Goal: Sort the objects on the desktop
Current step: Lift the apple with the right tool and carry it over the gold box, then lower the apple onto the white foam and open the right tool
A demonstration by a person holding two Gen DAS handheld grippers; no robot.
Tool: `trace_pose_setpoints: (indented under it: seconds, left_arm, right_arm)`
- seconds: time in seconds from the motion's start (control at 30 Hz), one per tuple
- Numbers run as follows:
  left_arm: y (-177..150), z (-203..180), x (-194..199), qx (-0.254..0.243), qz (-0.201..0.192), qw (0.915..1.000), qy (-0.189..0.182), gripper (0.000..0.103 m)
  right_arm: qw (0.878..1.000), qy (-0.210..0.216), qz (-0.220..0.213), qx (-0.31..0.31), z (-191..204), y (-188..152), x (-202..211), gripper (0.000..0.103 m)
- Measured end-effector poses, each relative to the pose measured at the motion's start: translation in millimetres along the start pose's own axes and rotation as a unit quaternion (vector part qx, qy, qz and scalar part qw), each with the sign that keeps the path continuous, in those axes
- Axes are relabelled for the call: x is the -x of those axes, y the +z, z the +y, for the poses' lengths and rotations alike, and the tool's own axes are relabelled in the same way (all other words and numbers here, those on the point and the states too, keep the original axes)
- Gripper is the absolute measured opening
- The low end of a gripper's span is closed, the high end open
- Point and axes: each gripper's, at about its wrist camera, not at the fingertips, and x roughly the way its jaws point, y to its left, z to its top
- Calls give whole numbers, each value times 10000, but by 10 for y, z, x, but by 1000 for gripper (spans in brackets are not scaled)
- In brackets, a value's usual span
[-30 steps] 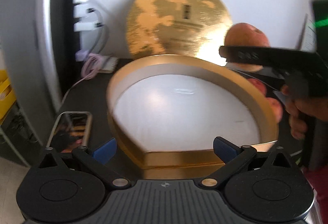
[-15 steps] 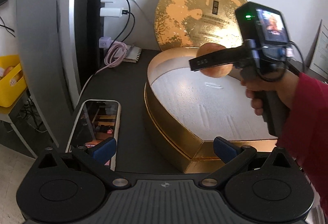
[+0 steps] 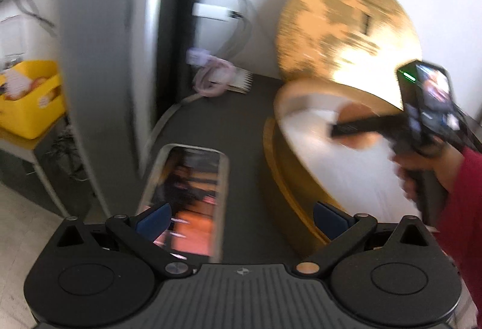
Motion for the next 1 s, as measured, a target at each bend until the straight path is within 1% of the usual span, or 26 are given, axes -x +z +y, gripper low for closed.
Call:
trace_pose_setpoints:
  seconds: [0.1,0.2,0.27,0.33,0.47,0.53,0.63,0.7,0.77,0.83,0.9,1.0]
  left_arm:
    - [104,153,-36,107,-142,9995,267,102]
    - [209,247,-37,64,-333,9987,383,102]
    - [275,274,-50,-50,-481,9982,362,102]
    - [339,298,-70,-196,-599,9976,298,102]
    - [455,315,-260,-410,-650,9970,-7,102]
    - [500,340,-403,-372,-632,9971,-201,102]
    - [525,388,-624,-281,-514,9967,-556,102]
    - [517,404,-788,-261,-292,9963,-765,102]
    - [496,414,-939,-235,-49,9955,-916,102]
    - [477,419,-1056,-213,124,9950,-972,102]
    - [461,426,-1150,-189,242,9938,-1073,102]
    - [445,434,-1281,-211,271,9931,-1122,102]
  right_arm:
    - [10000,44,31,-76,-35,-18,-32,83]
    - [9999,56,52,-79,-41,-23,-52,84]
    - [9999,72,142,-56,-32,-17,-66,90]
    - [9995,62,320,-9,-14,-9,-93,96]
    - [9981,-16,618,-55,-19,17,-63,98]
    - [9973,-118,708,-170,-43,17,8,99]
    - [9979,-220,476,-393,-101,-36,235,99]
    - [9978,-220,191,-603,-173,-94,427,100]
    - [9957,-79,-141,-917,-300,-148,617,100]
    - [9902,63,-460,-1319,-461,-193,781,101]
    - [9821,173,-753,-1717,-622,-229,932,101]
    - [9715,148,-1070,-2110,-826,-255,1090,102]
